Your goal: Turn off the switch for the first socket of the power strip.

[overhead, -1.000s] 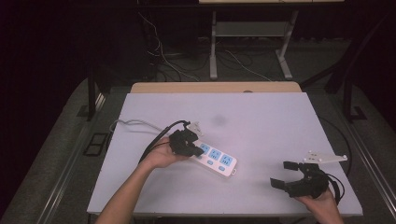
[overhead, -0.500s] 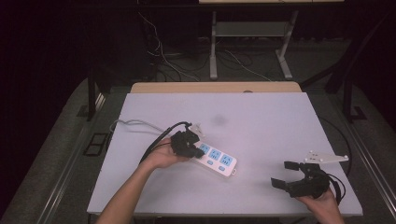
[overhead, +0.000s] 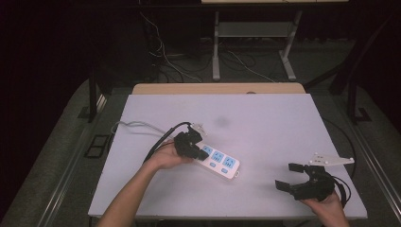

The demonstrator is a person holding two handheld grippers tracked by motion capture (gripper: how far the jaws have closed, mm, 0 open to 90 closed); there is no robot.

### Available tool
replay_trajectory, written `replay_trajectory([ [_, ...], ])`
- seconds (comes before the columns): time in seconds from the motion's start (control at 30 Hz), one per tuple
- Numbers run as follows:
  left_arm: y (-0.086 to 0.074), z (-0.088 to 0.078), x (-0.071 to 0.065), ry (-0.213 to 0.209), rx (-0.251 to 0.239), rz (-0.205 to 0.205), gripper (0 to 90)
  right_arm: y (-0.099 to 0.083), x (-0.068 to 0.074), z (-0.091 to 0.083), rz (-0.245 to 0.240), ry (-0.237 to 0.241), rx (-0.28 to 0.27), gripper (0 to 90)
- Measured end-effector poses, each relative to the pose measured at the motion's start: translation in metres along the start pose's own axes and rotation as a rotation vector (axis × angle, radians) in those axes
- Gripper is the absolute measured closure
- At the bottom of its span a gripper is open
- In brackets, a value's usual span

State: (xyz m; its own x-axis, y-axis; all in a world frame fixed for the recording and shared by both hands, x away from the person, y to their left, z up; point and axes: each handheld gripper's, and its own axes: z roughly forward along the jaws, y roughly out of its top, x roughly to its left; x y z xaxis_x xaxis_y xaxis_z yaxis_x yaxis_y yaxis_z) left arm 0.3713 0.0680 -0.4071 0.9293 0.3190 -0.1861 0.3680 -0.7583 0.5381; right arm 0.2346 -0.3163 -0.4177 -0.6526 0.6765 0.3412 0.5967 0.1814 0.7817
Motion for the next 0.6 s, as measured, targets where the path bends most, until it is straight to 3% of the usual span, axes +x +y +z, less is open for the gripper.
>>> replay_trajectory([
  [0.1, -0.0013, 0.0000, 0.0029, -0.009, -0.013, -0.022, 89.9, -0.0003, 0.0002, -0.0002, -0.002, -0.001, 0.000, 0.2],
  [0.4, 0.0013, 0.0002, -0.0056, 0.045, 0.012, 0.040, 89.9, -0.0009, 0.0009, -0.0021, -0.002, -0.003, -0.006, 0.2],
  [0.6, -0.0035, 0.0000, -0.0066, 0.052, -0.022, 0.038, 90.0, -0.0013, 0.0003, -0.0037, 0.000, -0.007, -0.011, 0.2],
])
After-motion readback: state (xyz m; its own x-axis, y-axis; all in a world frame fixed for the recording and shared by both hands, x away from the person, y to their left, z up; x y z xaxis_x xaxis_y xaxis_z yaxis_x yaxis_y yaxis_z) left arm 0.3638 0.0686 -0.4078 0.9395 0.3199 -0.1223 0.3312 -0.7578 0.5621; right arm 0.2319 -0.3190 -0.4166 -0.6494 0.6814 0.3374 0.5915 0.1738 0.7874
